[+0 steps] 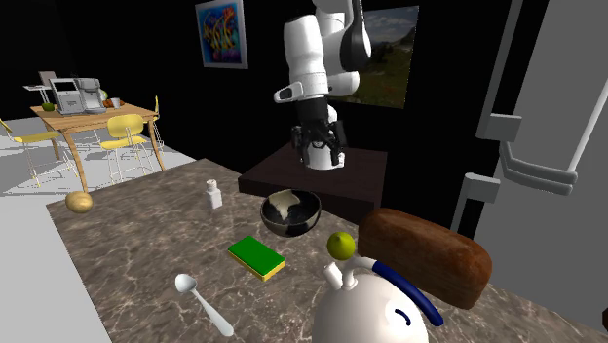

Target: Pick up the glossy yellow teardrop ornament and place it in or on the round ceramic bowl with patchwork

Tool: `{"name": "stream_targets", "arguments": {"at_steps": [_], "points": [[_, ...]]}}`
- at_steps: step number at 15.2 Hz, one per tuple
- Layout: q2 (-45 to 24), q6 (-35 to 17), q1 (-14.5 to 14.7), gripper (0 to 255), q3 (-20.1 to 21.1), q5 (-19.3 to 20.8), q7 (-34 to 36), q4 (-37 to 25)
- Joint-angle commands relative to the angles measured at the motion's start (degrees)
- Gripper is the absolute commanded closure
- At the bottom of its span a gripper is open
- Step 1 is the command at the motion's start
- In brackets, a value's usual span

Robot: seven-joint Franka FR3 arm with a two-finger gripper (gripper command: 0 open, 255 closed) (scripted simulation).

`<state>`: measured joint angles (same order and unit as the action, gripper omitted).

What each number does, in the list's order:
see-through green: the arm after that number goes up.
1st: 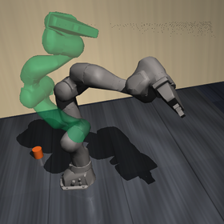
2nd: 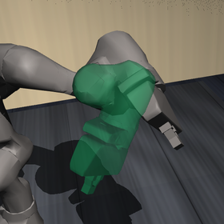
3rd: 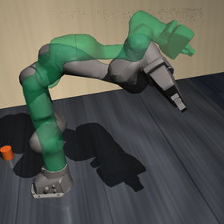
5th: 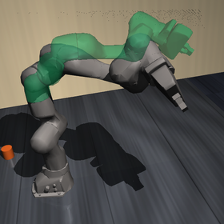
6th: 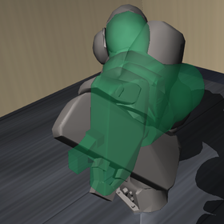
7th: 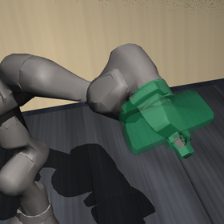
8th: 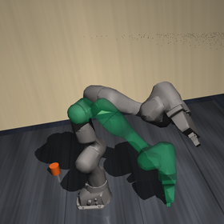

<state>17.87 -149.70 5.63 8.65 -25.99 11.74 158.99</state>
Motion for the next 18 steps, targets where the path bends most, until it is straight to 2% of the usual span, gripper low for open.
{"name": "stream_targets", "arguments": {"at_steps": [1,4,7,11,18], "points": [[-5.6,-4.94,1.48,0,0.61,-2.88,-0.04,-0.99],[-13.89,-11.41,3.77,0,1.15,-8.66,-2.03,-3.01],[-22.35,-16.83,5.32,0,2.45,-16.36,-5.96,-6.29],[-33.57,-22.84,4.35,0,6.66,-26.78,-12.42,-12.28],[-41.66,-27.78,1.2,0,11.27,-31.91,-18.22,-16.45]]}}
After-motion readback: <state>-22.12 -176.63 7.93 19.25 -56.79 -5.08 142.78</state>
